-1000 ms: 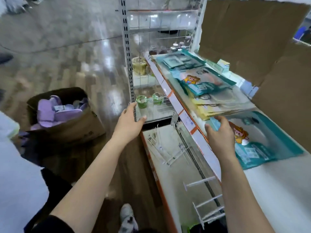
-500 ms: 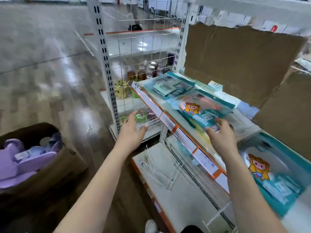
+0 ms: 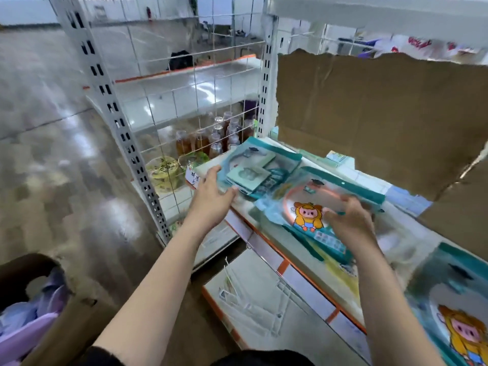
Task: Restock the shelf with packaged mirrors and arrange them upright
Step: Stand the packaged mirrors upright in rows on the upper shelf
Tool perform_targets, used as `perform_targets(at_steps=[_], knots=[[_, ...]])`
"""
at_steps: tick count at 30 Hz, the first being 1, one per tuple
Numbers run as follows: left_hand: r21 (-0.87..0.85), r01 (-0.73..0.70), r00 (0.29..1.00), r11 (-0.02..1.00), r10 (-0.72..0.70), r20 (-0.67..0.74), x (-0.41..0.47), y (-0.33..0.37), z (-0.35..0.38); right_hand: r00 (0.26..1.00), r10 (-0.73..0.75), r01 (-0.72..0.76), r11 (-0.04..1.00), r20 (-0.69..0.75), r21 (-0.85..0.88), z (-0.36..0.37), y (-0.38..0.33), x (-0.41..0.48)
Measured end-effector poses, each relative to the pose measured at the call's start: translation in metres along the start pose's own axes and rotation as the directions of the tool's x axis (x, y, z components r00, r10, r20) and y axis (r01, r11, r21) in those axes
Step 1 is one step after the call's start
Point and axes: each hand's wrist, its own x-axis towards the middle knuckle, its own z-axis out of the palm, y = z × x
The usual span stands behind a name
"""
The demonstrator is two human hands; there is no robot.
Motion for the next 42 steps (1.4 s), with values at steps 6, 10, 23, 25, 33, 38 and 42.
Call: perform_targets(at_steps=[6,10,23,25,33,38,42], knots=[[0.059,-0.041,0.994,0.997,0.035,0.104,0.052,0.008,0.029,0.999,0.026,-0.025,0.999,0.020,-0.041,-0.001,-0.011,0.015],[0.076,-0.067,0.983,0.995,0.053,0.175,0.088,0.013,0.044,0.993,0.090,-0.097,0.991,-0.080,-0.093,-0.003,-0.003,0.026],[0.560,-0.211,0.922,0.801,-0.028,0.387,0.168,0.012,0.075,0.901,0.371,-0.384,0.923,-0.227,-0.018,-0.007,-0.011,0.033],[0.527,-0.252,0.898,0.812,-0.007,0.440,0.172,0.015,0.076,0.888,0.399,-0.410,0.912,-0.229,-0.004,-0.005,-0.011,0.033],[0.344,-0.215,0.921,0.914,0.073,0.382,0.176,0.007,0.075,0.818,0.459,-0.429,0.888,-0.346,0.165,0.009,-0.010,0.040],[0.102,-0.143,0.931,0.985,0.099,0.350,0.179,0.005,0.083,0.814,0.441,-0.396,0.898,-0.378,0.194,0.005,-0.012,0.043],[-0.146,-0.060,0.899,0.987,0.117,0.422,0.178,0.005,0.083,0.792,0.469,-0.329,0.867,-0.390,0.374,0.007,-0.019,0.038]])
